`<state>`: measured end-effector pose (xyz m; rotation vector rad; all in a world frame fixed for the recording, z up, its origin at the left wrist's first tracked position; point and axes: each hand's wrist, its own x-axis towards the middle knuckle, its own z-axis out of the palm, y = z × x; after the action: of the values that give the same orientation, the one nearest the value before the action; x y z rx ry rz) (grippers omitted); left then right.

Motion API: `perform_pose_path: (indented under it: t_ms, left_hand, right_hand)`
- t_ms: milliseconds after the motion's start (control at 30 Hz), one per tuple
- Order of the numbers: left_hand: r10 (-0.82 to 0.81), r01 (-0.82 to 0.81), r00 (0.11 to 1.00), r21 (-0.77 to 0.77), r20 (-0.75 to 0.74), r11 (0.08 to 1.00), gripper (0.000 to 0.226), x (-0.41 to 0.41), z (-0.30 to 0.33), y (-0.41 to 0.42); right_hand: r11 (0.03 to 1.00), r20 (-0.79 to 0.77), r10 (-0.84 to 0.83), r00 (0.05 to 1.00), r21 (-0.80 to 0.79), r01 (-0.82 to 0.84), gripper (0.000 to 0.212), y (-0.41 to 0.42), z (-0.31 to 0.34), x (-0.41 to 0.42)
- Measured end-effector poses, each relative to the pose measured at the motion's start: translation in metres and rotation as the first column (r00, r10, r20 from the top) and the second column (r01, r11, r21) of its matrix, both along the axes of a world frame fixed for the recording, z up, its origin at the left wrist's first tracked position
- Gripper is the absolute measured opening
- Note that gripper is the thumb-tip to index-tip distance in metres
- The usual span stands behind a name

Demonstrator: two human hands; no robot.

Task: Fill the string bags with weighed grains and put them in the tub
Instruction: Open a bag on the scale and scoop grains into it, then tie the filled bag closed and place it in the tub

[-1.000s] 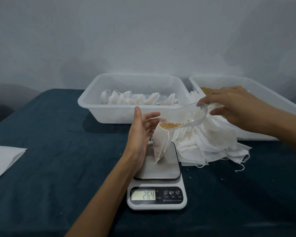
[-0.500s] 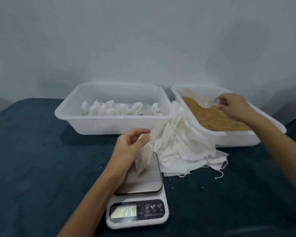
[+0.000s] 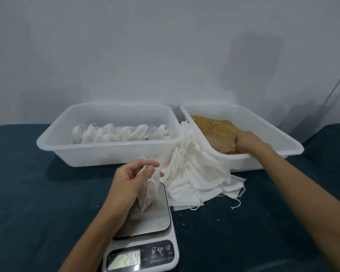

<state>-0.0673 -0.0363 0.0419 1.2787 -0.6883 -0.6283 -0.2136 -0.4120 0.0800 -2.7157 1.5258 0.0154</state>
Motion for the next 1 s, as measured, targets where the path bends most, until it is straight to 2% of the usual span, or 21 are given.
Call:
perform_pose_path:
  t_ms: [100, 167, 200, 233, 267, 300, 333, 367, 400, 467, 567, 633, 700, 833, 933, 1000]
  left_hand:
    - [-0.026, 0.025, 0.999, -0.031, -0.038, 0.999, 0.021, 0.001, 0.001, 0.002]
    - [-0.03, 0.027, 0.998, -0.059, -0.049, 0.998, 0.019, 0.001, 0.002, 0.003]
    - [-0.035, 0.031, 0.998, -0.078, -0.06, 0.996, 0.018, 0.001, 0.003, 0.004]
    - [-0.049, 0.04, 0.995, -0.104, -0.082, 0.994, 0.017, 0.001, 0.003, 0.004]
    - [-0.066, 0.051, 0.992, -0.133, -0.112, 0.99, 0.016, 0.001, 0.004, 0.005]
    - [-0.083, 0.059, 0.986, -0.164, -0.145, 0.985, 0.016, 0.001, 0.006, 0.004]
    - [-0.1, 0.064, 0.979, -0.196, -0.18, 0.978, 0.015, 0.001, 0.007, 0.004]
    - [-0.12, 0.069, 0.97, -0.232, -0.213, 0.97, 0.014, 0.001, 0.008, 0.004]
    - [-0.145, 0.077, 0.96, -0.272, -0.239, 0.959, 0.013, 0.003, 0.008, 0.004]
    - [-0.186, 0.083, 0.939, -0.336, -0.289, 0.938, 0.014, 0.005, 0.01, 0.005]
    - [-0.154, 0.014, 0.917, -0.355, -0.369, 0.935, 0.016, 0.01, 0.013, 0.01]
    - [-0.056, -0.064, 0.937, -0.329, -0.343, 0.942, 0.015, 0.011, 0.013, 0.01]
    - [0.106, -0.158, 0.973, -0.254, -0.206, 0.954, 0.013, 0.012, 0.012, 0.009]
    - [0.333, -0.317, 0.943, -0.235, 0.03, 0.919, 0.019, 0.012, 0.007, 0.007]
    - [0.403, -0.366, 0.906, -0.239, 0.128, 0.899, 0.021, 0.01, 0.005, 0.004]
    - [0.404, -0.361, 0.897, -0.23, 0.179, 0.904, 0.023, 0.006, 0.005, 0.003]
  right_hand:
    - [0.997, -0.061, -0.024, 0.998, -0.078, 0.019, 0.015, 0.01, 0.005, 0.002]
    - [0.955, -0.06, 0.008, 0.998, -0.297, -0.026, 0.011, 0.03, 0.013, 0.009]
    - [0.916, 0.011, 0.094, 0.995, -0.391, -0.083, 0.014, 0.046, 0.018, 0.015]
    - [0.889, 0.152, 0.241, 0.959, -0.432, -0.155, 0.019, 0.067, 0.022, 0.022]
    - [0.877, 0.344, 0.406, 0.847, -0.408, -0.254, 0.022, 0.095, 0.025, 0.029]
    - [0.865, 0.549, 0.501, 0.668, -0.323, -0.383, 0.024, 0.128, 0.027, 0.036]
    - [0.823, 0.717, 0.489, 0.497, -0.191, -0.535, 0.029, 0.162, 0.027, 0.042]
    - [0.732, 0.831, 0.398, 0.388, -0.033, -0.68, 0.038, 0.194, 0.025, 0.046]
    - [0.615, 0.89, 0.289, 0.353, 0.109, -0.781, 0.051, 0.221, 0.02, 0.05]
    - [0.434, 0.894, 0.221, 0.389, 0.267, -0.86, 0.074, 0.255, 0.006, 0.058]
    - [0.3, 0.871, 0.28, 0.404, 0.321, -0.898, 0.088, 0.266, -0.008, 0.069]
    - [0.268, 0.869, 0.269, 0.415, 0.346, -0.899, 0.088, 0.264, -0.012, 0.074]
    - [0.289, 0.863, 0.272, 0.427, 0.35, -0.891, 0.076, 0.263, -0.017, 0.081]
    - [0.491, 0.897, 0.233, 0.376, 0.226, -0.842, 0.039, 0.261, -0.028, 0.087]
    - [0.664, 0.912, 0.242, 0.332, 0.094, -0.742, 0.022, 0.258, -0.031, 0.084]
    - [0.713, 0.906, 0.282, 0.315, 0.022, -0.701, 0.014, 0.255, -0.032, 0.082]
